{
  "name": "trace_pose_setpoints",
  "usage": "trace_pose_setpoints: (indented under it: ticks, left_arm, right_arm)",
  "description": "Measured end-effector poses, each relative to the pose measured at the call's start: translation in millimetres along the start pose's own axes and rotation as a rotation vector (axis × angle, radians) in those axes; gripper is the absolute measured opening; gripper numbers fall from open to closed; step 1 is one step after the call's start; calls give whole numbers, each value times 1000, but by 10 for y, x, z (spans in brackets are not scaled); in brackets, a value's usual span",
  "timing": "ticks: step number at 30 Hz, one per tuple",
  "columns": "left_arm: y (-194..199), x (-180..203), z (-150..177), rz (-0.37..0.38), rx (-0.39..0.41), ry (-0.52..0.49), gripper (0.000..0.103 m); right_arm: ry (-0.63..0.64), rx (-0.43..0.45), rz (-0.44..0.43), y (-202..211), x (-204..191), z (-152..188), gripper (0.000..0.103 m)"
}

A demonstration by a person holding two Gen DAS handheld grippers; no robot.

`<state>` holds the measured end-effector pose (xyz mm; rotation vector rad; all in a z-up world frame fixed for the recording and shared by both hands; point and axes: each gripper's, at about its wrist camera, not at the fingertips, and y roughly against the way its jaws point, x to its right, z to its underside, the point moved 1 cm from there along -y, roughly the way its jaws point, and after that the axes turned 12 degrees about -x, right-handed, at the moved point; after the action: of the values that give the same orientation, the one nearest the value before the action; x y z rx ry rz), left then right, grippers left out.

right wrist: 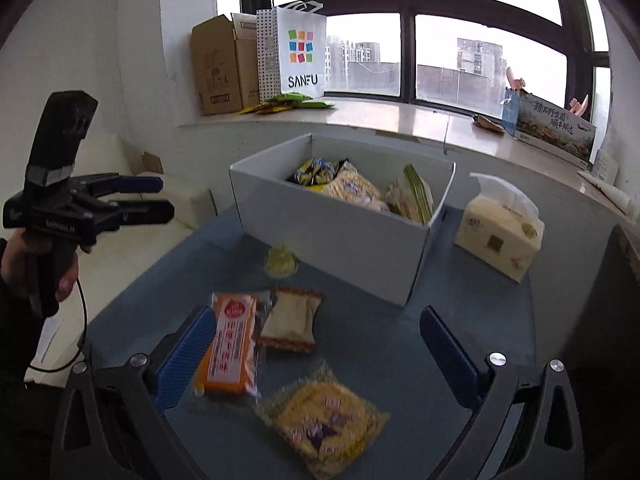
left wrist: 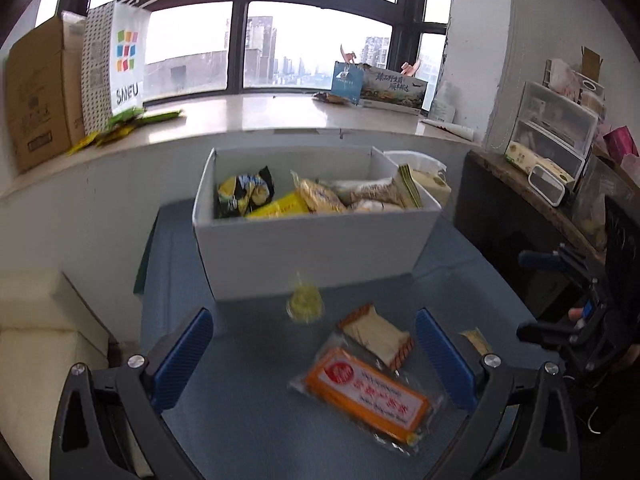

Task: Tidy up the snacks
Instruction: 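Grasp the second round cookie bag with the right gripper while the left grasps the orange pack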

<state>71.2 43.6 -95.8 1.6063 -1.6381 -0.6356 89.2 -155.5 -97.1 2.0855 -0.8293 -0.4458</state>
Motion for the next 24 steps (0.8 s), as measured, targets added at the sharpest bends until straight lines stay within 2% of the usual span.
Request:
trace_pose_setpoints:
  ticks: [6, 11, 15, 19, 21, 24]
  left_arm:
    - [21, 37, 325, 7, -40, 62, 103]
    - [-49, 68, 392, 6, -76, 72, 103]
    - [-149, 82, 397, 36, -113, 89, 103]
    - [-171, 124, 440, 25, -124, 69, 103]
    - [-191, 113, 450, 30, -131, 75, 103]
    - [-220, 92, 464, 40, -141, 88, 103]
  right_arm:
    - [25, -74, 27, -27, -27, 441, 103]
    - [54, -142, 14, -281, 108, 526, 103]
    - [201, -225, -78, -590, 106, 524, 103]
    - [377, -317, -129, -830, 97, 488, 103]
    - [426, -341, -151, -918, 106, 472, 103]
    - [429, -363, -204, -1018, 137, 436, 103]
